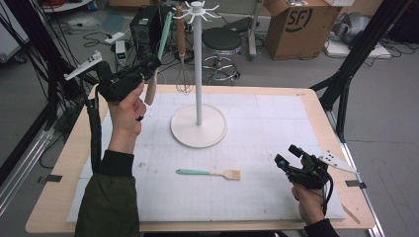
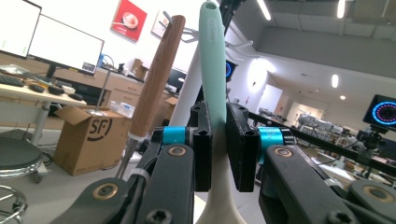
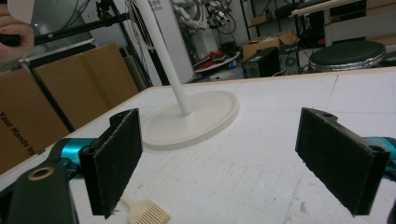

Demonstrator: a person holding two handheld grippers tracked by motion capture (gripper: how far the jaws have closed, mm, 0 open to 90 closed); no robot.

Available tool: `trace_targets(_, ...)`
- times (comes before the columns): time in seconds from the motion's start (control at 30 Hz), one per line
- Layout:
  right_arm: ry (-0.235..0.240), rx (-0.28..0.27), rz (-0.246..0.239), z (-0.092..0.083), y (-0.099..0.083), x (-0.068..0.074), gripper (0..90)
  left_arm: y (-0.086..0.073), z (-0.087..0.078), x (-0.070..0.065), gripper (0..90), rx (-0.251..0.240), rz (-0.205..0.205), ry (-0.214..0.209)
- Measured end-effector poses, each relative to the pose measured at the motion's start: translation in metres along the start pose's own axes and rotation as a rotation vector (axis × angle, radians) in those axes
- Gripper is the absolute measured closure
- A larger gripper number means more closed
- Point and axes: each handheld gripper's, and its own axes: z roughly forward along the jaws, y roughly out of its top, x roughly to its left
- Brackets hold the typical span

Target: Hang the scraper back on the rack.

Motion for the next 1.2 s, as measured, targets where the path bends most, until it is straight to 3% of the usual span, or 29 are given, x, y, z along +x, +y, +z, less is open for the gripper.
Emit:
trace_targets(0.37,-0.005,-0.005,-0.004,-0.001,0.000,0.000,13.9,-0.002,0.005,0.006,81.2,0.014,-0.021,-0.012)
trace_targets(0.47,-0.006,-0.001,0.000,-0.001,0.000,0.000,13.9,0.000,0.010,0.004,81.2,0.026,-0.005,-0.016)
trace_targets(1.2,-0.015,0.008,-0.024,0.000,-0.001,0.000,13.9,-0.007,0.017,0.008,81.1,0.055,-0.016,-0.015)
